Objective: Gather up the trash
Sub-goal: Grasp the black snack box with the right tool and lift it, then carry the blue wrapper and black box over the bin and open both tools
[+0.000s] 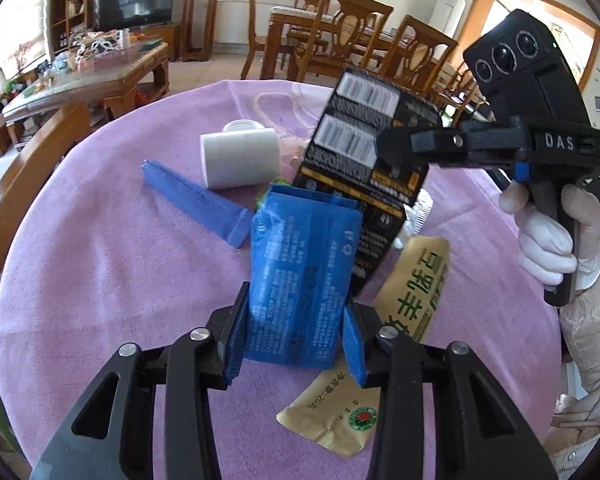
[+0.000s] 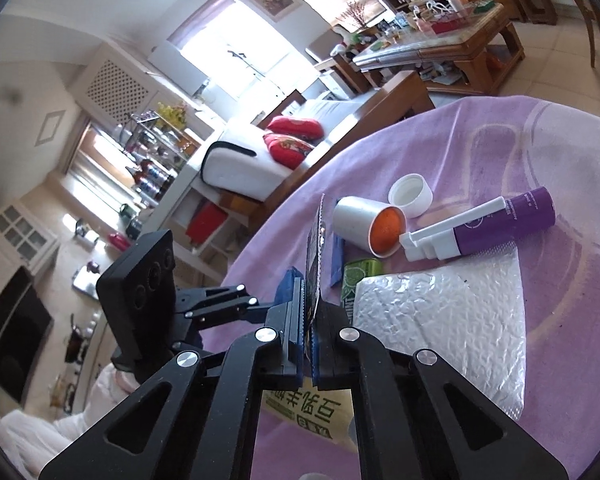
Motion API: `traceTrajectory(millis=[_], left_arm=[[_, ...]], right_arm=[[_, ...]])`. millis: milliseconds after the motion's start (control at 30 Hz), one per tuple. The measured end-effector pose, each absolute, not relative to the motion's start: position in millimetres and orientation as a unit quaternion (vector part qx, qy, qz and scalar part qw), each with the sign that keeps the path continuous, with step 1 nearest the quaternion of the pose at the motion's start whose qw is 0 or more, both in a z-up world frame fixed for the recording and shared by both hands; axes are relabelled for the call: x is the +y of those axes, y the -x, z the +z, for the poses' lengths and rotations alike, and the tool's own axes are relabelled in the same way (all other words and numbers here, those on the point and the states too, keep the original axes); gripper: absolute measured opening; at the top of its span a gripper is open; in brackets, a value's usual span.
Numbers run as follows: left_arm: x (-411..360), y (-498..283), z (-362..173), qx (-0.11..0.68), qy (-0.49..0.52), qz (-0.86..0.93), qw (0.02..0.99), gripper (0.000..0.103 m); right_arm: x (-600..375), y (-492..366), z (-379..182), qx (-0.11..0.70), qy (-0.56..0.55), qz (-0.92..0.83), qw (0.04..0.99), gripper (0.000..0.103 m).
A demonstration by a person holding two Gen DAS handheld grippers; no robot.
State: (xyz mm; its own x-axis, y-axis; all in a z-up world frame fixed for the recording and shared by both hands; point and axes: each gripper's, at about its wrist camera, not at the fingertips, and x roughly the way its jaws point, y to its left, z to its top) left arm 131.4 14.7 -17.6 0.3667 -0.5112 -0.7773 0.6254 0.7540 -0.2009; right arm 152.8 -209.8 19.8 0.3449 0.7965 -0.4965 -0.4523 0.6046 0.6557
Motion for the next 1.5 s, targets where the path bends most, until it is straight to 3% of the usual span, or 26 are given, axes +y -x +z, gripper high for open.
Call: traceTrajectory(millis=[567, 1000, 1500], left_arm=[[-33, -105, 30, 0.372, -0.072, -0.348, 0.857, 0.037], [-186, -85, 54, 0.343, -0.065, -0.442, 0.826, 0.038], [-369, -62, 25, 0.382, -0.074, -0.522, 0.759, 0.038]], right_arm=[[-296, -79, 72, 0.326, -0.167, 0.289, 0.884, 0.003], [-442, -2, 73, 0.272, -0.194, 0.153, 0.93, 0.003], [-622, 95, 30, 0.247, -0.235, -0.019, 0.94, 0.003]])
